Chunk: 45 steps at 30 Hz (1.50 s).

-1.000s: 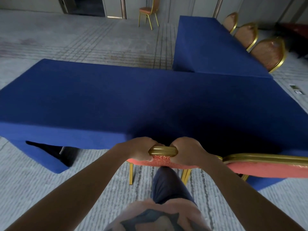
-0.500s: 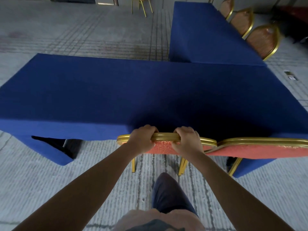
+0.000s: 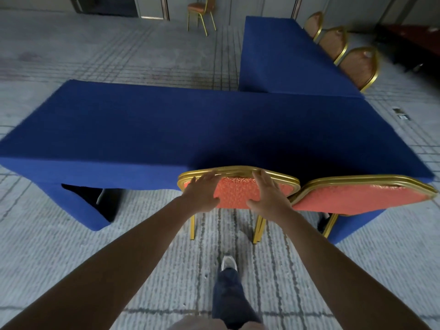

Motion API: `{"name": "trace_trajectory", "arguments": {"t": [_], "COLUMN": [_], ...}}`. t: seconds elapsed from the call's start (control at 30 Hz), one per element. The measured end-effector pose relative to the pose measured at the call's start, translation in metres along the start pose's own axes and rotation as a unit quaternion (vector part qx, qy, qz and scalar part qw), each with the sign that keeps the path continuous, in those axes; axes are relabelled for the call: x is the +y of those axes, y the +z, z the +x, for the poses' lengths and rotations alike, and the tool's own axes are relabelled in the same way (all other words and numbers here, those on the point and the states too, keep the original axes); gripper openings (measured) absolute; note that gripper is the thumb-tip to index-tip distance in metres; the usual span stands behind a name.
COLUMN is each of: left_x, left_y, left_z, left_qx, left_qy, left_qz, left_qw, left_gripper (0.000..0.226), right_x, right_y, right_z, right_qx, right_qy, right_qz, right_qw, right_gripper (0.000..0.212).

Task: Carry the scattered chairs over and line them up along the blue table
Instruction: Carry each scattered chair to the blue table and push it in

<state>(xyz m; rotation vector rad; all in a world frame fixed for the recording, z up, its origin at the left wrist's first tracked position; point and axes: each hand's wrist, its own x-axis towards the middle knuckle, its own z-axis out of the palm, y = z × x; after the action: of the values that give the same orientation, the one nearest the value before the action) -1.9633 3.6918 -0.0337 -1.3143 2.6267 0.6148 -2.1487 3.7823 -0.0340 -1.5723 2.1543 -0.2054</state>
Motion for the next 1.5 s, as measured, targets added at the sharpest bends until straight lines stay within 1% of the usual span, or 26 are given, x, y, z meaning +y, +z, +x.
{"name": "trace_trajectory", "arguments": {"t": [0.1,0.3,0.43,0.57,0.7,0.87,0.97,1.07,1.2,1.33,1.5], "left_x": [0.005,0.016,0.024,0.034,0.045,0.069,0.083,0.09,0.082,0.056,0.004], "left_y": [-0.002,0.001,0.002,-0.006,-0.015,-0.029,-0.041,-0.055,-0.072,-0.079,-0.084], "left_z": [-0.02,-0.059,-0.077,-0.093,-0.101,-0.113,-0.127,-0.148,-0.191,-0.242,-0.298], "left_qx": [0.002,0.028,0.047,0.067,0.086,0.132,0.138,0.157,0.217,0.273,0.315], "left_qy": [-0.003,0.026,0.028,0.023,0.014,-0.007,-0.02,-0.037,-0.077,-0.13,-0.192], "left_qz": [-0.035,-0.112,-0.136,-0.171,-0.171,-0.194,-0.216,-0.222,-0.264,-0.253,-0.248], "left_qw": [0.999,0.993,0.989,0.983,0.981,0.972,0.966,0.962,0.937,0.919,0.896], "left_gripper": [0.075,0.069,0.067,0.065,0.065,0.064,0.058,0.063,0.061,0.06,0.06], "right_x": [0.002,0.003,-0.004,-0.01,-0.016,-0.02,-0.024,-0.033,-0.064,-0.106,-0.18], "right_y": [0.007,0.009,-0.003,-0.019,-0.036,-0.058,-0.075,-0.091,-0.097,-0.087,-0.063], "right_z": [-0.023,-0.063,-0.08,-0.099,-0.116,-0.135,-0.143,-0.148,-0.147,-0.147,-0.156], "right_qx": [0.014,0.073,0.072,0.082,0.102,0.122,0.124,0.119,0.105,0.078,0.061], "right_qy": [-0.013,-0.03,-0.034,-0.034,-0.044,-0.074,-0.088,-0.115,-0.168,-0.215,-0.275], "right_qz": [0.023,0.057,0.089,0.098,0.099,0.112,0.107,0.092,0.093,0.118,0.13], "right_qw": [1.0,0.995,0.993,0.991,0.989,0.983,0.983,0.982,0.976,0.966,0.951], "right_gripper": [0.084,0.075,0.07,0.067,0.066,0.062,0.06,0.06,0.06,0.056,0.053]}}
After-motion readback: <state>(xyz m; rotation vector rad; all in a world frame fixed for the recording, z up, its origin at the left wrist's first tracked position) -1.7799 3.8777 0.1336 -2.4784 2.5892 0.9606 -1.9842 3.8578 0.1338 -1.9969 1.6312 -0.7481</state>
